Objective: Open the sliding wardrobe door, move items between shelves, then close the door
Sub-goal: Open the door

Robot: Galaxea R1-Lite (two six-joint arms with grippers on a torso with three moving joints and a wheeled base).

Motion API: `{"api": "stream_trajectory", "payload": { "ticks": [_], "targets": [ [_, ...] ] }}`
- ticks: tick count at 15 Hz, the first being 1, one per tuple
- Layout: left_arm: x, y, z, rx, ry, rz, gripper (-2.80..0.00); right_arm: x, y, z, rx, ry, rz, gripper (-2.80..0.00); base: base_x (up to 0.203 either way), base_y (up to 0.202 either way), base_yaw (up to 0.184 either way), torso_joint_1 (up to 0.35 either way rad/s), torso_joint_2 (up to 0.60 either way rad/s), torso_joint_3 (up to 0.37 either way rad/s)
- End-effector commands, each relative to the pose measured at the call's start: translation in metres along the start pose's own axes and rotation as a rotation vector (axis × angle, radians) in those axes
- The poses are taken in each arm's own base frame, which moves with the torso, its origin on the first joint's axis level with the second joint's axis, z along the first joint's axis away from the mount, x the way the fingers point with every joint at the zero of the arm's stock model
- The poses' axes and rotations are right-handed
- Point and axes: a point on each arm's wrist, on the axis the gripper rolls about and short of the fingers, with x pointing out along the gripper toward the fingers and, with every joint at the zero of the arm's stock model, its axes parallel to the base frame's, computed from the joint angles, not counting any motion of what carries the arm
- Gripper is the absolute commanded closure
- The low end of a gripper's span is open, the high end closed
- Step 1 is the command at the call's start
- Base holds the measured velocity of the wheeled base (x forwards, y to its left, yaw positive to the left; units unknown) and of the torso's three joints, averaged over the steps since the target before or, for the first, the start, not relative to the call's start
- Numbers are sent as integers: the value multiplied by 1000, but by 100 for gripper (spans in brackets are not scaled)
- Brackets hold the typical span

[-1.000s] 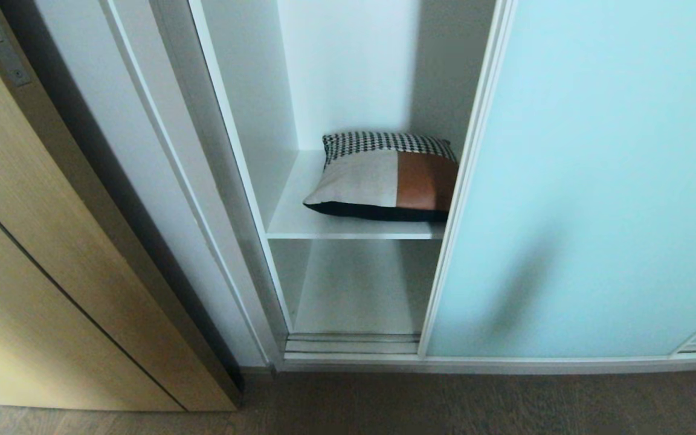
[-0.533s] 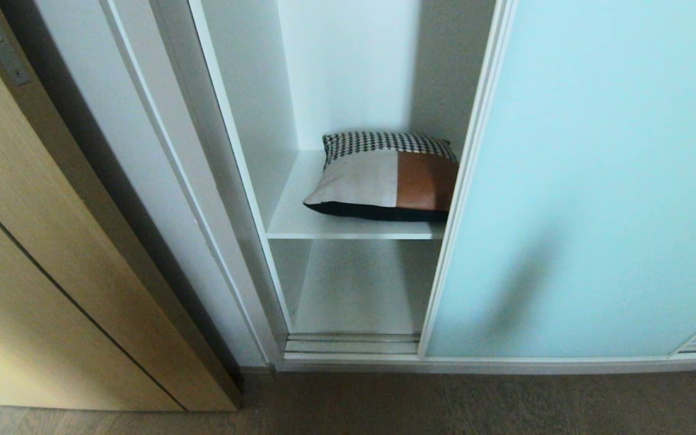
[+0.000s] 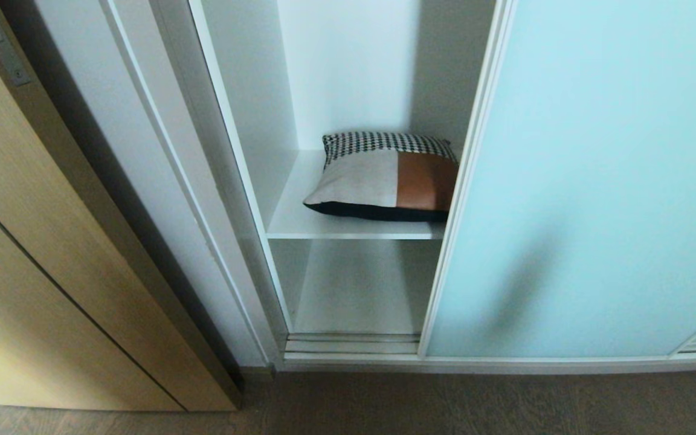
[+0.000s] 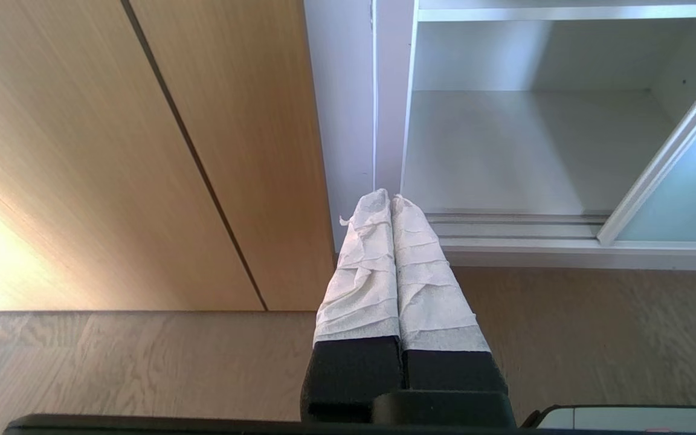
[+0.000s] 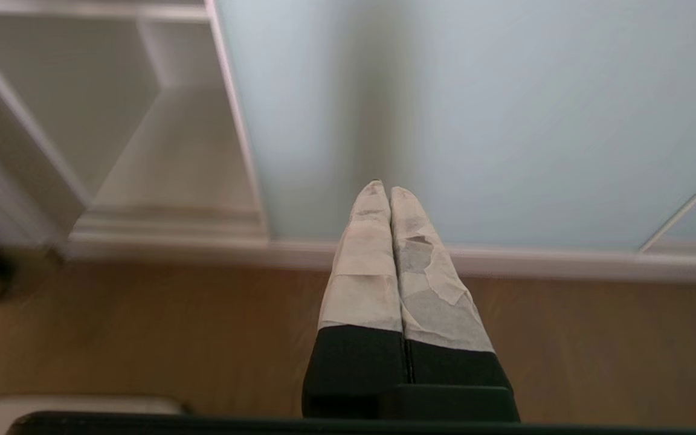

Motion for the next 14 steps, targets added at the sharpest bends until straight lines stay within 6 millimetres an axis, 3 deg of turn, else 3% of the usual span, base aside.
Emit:
{"api": "stream_trajectory", "payload": {
  "ticks": [1,5,7,10,14],
  "targets": [
    [0,0,0,0,4,-1,0,-10,1,30,11,-98,33,0,0,0,0,0,0,0],
    [0,0,0,0,4,0,0,-43,4,97,27,-190,153,0,0,0,0,0,0,0],
    [0,0,0,0,4,-1,0,-41,7,138,101,-148,261,0,0,0,0,0,0,0],
    [0,0,0,0,4,-1,0,-4,11,188,205,-18,395,0,0,0,0,0,0,0],
    [0,0,0,0,4,-1,0,67,17,223,266,132,560,0,0,0,0,0,0,0]
  ]
}}
